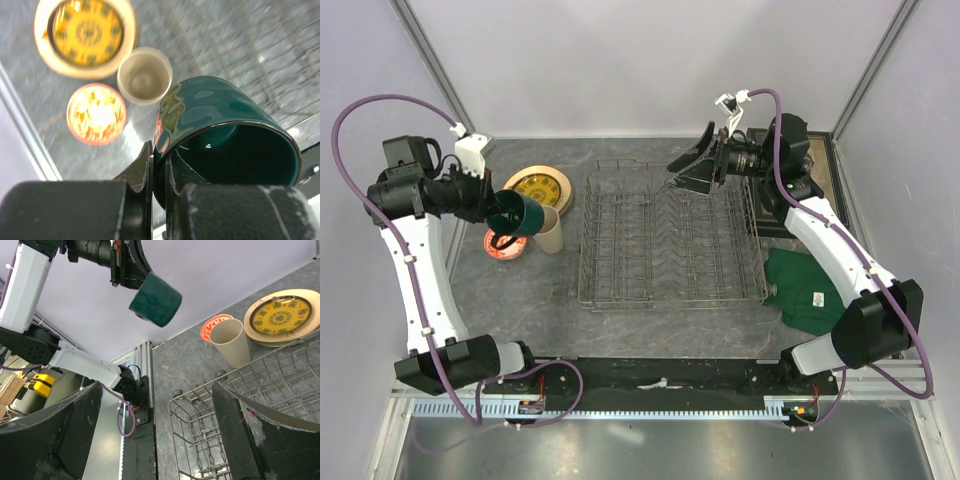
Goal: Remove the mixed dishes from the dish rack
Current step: Place the cup at the center of the board.
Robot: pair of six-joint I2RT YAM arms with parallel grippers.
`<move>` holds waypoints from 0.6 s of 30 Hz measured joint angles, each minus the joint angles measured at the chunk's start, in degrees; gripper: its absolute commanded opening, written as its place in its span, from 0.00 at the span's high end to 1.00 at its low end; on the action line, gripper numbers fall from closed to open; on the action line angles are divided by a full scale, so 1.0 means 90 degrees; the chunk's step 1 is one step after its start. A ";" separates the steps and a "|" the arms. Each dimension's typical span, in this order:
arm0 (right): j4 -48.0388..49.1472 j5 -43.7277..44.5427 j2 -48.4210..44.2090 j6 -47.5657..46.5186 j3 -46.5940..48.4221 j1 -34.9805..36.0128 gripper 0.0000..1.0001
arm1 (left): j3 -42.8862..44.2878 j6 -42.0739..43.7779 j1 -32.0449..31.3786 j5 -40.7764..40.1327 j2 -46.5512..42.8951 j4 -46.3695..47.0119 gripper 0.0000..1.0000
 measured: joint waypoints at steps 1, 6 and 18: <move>-0.0032 0.0007 -0.0005 -0.0029 0.0000 -0.0015 0.02 | -0.0068 0.0109 0.0095 -0.0036 -0.0012 -0.0068 0.98; -0.0158 0.0010 -0.0005 -0.0126 0.0000 -0.0044 0.02 | -0.0534 0.0687 0.0503 -0.0289 -0.0153 -0.0265 0.98; -0.0226 0.0012 -0.0007 -0.0143 0.0012 -0.0046 0.02 | -0.1460 0.1710 0.1013 -0.0865 -0.0629 -0.0301 0.99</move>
